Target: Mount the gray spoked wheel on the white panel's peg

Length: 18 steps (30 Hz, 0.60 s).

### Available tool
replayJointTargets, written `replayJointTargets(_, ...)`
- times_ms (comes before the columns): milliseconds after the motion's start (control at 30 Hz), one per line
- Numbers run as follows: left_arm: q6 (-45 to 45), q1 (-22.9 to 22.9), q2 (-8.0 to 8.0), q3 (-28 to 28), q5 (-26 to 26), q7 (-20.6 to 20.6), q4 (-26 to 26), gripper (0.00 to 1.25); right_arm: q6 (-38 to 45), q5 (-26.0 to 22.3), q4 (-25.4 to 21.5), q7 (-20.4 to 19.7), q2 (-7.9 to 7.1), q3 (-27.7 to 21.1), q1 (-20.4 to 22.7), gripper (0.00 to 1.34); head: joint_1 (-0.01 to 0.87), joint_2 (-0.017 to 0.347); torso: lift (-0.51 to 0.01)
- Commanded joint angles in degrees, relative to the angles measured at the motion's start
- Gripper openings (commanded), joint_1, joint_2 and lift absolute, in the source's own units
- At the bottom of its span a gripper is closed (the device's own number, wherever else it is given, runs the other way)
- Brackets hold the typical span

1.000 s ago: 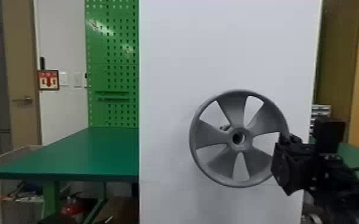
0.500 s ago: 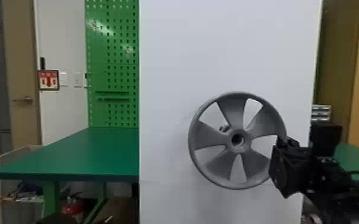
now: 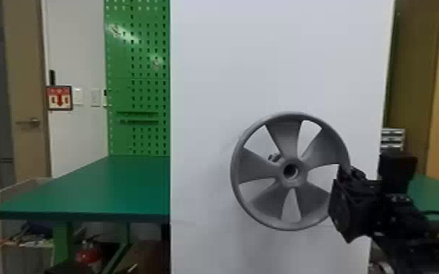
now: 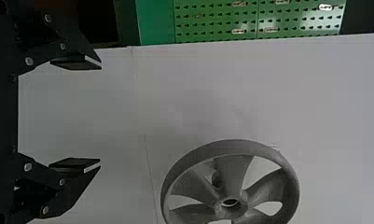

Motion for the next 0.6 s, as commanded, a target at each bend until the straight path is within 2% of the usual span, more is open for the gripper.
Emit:
replayJointTargets(0,0.0,0.02,0.08,0.0,0.06,0.0,0.0,0.74,-1.3,0.14,1.61,0.12,0.09,-0.12,-0.34,0.17,0.123,-0.008,-0.404)
replayJointTargets(367,0.0,0.11,0.08,0.0,0.06,0.0,0.0,0.74,-2.62,-0.57,2.93,0.21,0.88,0.41,-1.04,0.17,0.123,-0.008,-0.404)
replayJointTargets(567,0.0,0.2,-0.01,0.18,0.06,0.0,0.0,0.74,-2.09,-1.27,2.93,-1.11,1.49,0.76,-1.13,0.17,0.123,-0.008,-0.404)
